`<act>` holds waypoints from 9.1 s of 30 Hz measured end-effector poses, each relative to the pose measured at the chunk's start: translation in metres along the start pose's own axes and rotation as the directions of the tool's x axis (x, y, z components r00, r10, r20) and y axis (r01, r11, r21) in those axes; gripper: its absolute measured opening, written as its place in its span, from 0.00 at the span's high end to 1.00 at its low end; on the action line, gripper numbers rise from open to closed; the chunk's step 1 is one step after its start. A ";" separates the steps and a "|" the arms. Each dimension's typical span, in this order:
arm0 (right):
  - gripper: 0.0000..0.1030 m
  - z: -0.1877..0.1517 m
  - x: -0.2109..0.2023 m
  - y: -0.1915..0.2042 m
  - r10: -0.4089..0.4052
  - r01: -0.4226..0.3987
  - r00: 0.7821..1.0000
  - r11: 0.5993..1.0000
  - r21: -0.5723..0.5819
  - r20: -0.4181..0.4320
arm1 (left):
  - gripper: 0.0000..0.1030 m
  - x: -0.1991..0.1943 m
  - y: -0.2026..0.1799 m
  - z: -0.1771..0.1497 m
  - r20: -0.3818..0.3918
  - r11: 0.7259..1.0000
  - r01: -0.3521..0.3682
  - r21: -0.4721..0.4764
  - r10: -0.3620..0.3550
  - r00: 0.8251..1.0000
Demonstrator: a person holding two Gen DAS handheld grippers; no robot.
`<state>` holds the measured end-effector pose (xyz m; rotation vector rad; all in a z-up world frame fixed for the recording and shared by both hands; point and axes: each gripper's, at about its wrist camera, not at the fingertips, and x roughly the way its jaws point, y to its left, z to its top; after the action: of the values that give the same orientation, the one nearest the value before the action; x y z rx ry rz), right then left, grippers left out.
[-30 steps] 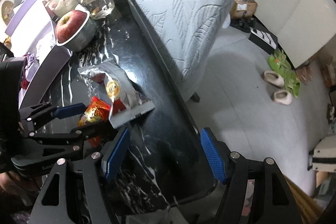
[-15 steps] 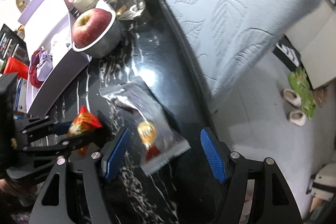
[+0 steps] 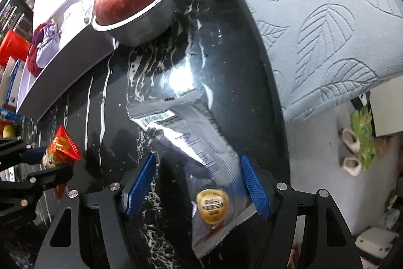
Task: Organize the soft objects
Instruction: 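Grasp the red-gold snack bag with the left tool while the right tool grasps the silver bag, then lift both snack bags and carry them toward the lilac box, then lower the red-gold bag with the left tool while the right tool lowers the silver bag into the box, then open both tools and raise them away from the lilac box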
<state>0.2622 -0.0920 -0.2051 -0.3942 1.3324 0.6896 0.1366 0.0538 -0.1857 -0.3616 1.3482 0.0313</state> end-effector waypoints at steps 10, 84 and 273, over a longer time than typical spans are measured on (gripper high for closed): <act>0.66 -0.032 -0.008 0.000 0.003 -0.004 1.000 0.998 0.055 0.011 | 0.71 0.001 -0.012 -0.009 -0.001 0.999 0.019 0.039 -0.019 1.000; 0.71 -0.148 -0.110 0.215 0.138 -0.115 0.987 0.965 -0.237 0.084 | 0.71 -0.155 0.039 -0.160 0.288 0.999 -0.040 -0.020 0.044 0.957; 0.12 0.080 -0.273 0.240 0.104 0.101 0.812 0.944 -0.313 0.574 | 0.15 -0.333 0.104 -0.005 0.543 0.872 -0.344 -0.349 0.487 0.684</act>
<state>0.1411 0.0736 0.1054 -0.4045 0.6230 0.9508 0.0314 0.2118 0.1068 -0.1871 0.7342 0.6472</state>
